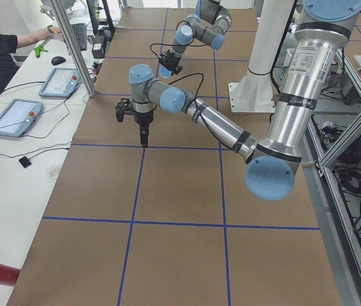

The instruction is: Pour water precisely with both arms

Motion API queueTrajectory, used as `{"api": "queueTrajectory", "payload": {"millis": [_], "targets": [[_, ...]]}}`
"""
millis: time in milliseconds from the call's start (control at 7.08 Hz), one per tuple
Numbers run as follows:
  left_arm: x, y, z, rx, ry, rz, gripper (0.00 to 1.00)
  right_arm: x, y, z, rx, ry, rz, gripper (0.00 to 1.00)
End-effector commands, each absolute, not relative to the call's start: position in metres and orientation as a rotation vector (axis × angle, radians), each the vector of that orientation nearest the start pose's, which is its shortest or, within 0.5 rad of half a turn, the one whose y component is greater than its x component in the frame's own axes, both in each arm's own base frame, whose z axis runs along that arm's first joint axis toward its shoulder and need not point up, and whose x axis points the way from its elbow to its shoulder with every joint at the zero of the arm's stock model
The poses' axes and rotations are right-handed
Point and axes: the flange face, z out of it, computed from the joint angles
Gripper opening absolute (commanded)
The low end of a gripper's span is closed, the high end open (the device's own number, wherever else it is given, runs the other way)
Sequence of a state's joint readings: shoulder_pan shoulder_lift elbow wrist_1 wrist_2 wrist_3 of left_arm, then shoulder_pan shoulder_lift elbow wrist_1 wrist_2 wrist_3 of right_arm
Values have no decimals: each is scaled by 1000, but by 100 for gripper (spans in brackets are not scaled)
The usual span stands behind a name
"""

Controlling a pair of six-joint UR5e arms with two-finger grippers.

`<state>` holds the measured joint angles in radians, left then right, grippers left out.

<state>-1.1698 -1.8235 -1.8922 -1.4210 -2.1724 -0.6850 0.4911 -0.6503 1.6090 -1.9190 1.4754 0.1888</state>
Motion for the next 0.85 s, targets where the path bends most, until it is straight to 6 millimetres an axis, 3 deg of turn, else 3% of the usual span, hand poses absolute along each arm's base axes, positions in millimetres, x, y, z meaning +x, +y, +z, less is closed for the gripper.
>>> {"api": "queueTrajectory", "payload": {"millis": [0, 141, 282, 424, 706], "targets": [[147, -546, 387, 54, 729, -146, 100, -453, -453, 159, 677, -546, -555, 0], [147, -546, 383, 59, 734, -145, 100, -420, -447, 194, 756, -659, -444, 0], [147, -545, 381, 63, 735, -143, 100, -368, -430, 247, 741, -752, -206, 0], [146, -544, 379, 67, 737, -143, 100, -303, -416, 305, 797, -698, 5, 0], [144, -538, 373, 60, 752, -167, 100, -225, -384, 431, 784, -605, 150, 0]]}}
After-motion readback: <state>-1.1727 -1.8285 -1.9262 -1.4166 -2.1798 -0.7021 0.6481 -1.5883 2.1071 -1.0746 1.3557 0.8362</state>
